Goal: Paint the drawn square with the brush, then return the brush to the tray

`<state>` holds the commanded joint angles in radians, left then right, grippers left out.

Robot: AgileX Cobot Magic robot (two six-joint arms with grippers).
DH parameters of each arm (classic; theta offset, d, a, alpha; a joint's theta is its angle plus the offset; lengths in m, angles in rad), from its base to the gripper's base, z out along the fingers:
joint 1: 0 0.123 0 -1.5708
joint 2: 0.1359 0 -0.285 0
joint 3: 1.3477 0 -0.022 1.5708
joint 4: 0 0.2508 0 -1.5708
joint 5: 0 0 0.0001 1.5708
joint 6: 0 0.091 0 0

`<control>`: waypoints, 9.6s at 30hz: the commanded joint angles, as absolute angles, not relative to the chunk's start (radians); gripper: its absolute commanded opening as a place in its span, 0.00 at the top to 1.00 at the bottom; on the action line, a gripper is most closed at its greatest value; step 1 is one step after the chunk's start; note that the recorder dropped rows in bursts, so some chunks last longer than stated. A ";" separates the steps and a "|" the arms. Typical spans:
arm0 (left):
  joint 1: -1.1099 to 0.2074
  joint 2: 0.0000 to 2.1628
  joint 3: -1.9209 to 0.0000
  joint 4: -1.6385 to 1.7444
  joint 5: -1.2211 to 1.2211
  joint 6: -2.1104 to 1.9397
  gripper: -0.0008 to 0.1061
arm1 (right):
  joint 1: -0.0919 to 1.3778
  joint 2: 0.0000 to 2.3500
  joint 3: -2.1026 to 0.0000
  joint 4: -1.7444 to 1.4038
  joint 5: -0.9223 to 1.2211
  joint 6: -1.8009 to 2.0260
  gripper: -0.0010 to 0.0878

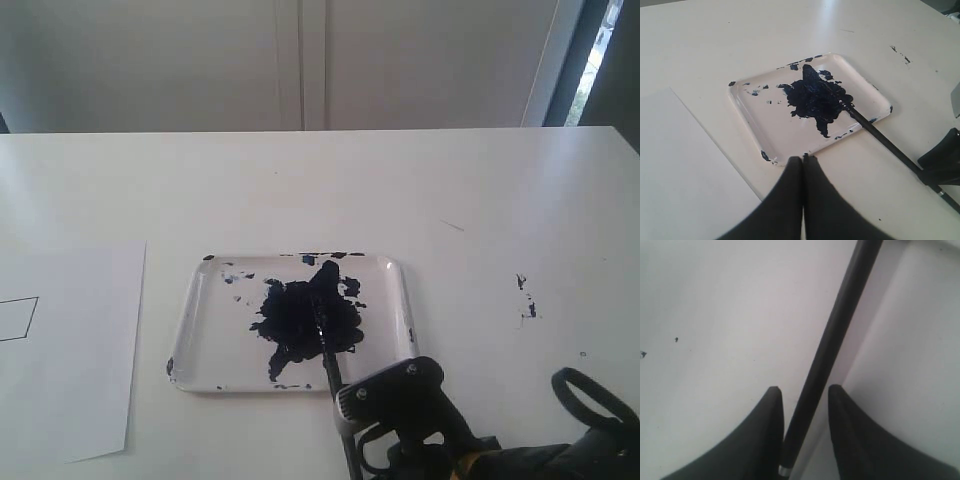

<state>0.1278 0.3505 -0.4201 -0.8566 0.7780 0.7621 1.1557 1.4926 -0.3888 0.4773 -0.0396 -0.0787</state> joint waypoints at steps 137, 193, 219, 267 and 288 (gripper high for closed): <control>0.128 0.349 -0.420 -0.855 0.778 0.762 0.99 | 0.818 1.406 -0.865 -0.072 0.940 -0.135 0.99; 0.128 0.349 -0.420 -0.855 0.778 0.762 0.99 | 0.818 1.448 -0.865 -0.061 0.969 -0.158 0.99; 0.128 0.349 -0.420 -0.855 0.778 0.762 0.99 | 0.818 1.502 -0.865 0.000 0.911 -0.182 0.99; 0.128 0.349 -0.420 -0.855 0.778 0.762 0.99 | 0.818 1.509 -0.956 -0.117 0.920 -0.147 0.99; 0.128 0.349 -0.420 -0.855 0.778 0.762 0.99 | 0.818 1.509 -0.956 -0.007 1.032 -0.207 0.99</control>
